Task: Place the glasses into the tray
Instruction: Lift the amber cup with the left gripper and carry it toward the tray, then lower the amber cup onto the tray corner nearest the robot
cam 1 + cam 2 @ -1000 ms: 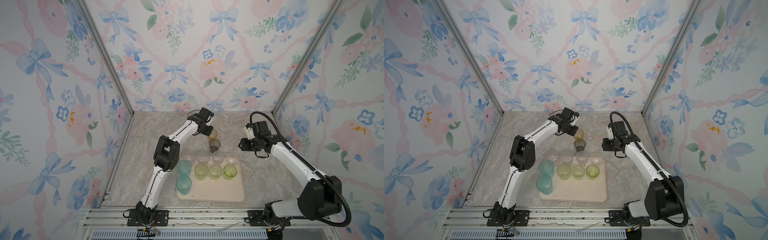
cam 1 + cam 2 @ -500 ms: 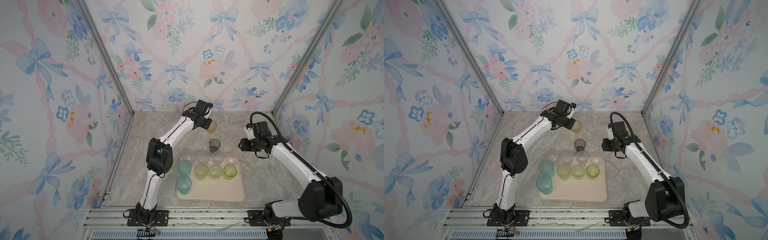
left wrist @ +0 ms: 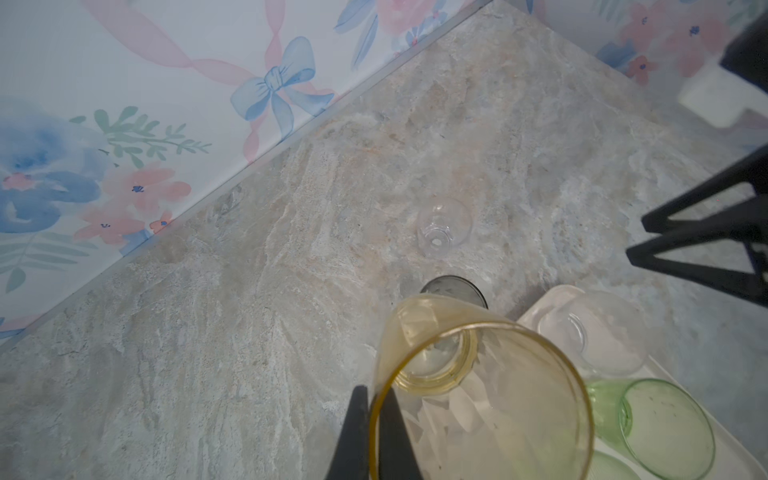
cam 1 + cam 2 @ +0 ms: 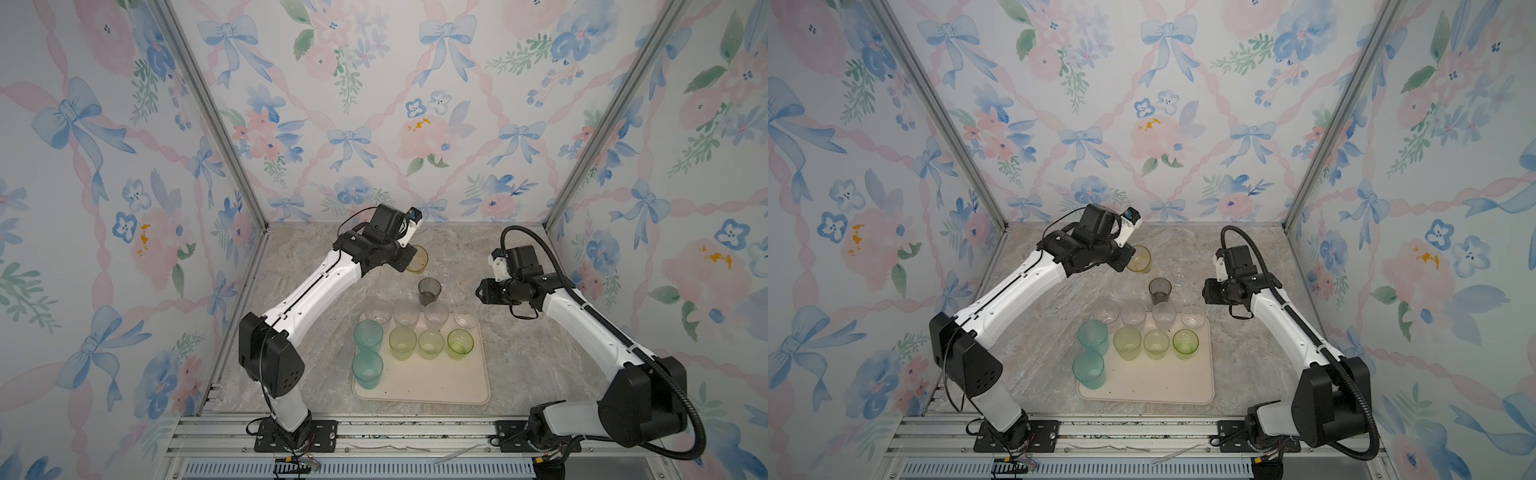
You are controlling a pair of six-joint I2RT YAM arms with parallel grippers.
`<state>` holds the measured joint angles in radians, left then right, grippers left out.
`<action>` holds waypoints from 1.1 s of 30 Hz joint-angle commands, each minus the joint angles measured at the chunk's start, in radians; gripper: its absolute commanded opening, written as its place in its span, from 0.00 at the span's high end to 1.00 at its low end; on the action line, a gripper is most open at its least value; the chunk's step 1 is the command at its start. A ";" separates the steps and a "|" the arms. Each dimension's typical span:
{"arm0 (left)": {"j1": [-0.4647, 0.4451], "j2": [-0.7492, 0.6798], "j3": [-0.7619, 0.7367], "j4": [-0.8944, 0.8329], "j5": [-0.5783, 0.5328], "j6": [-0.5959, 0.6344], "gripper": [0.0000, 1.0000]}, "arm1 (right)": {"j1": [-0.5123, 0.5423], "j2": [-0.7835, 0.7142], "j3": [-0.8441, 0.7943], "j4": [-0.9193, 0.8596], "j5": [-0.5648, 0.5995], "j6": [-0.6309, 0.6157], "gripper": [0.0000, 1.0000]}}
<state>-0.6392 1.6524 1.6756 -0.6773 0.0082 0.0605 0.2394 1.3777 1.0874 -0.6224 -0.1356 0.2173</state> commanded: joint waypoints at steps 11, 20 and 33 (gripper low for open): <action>-0.220 -0.430 -0.393 -0.042 0.067 0.068 1.00 | 0.103 -0.081 -0.020 0.003 0.040 0.050 0.52; -0.424 -0.361 -0.429 -0.159 0.008 0.012 1.00 | 0.118 -0.172 -0.066 -0.016 0.072 0.073 0.52; -0.512 -0.200 -0.524 -0.177 -0.041 -0.074 1.00 | 0.119 -0.213 -0.086 -0.027 0.076 0.075 0.52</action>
<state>-1.1481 1.4361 1.1664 -0.8410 -0.0059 0.0246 0.3481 1.1690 1.0164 -0.6350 -0.0708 0.2813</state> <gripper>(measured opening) 0.049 0.483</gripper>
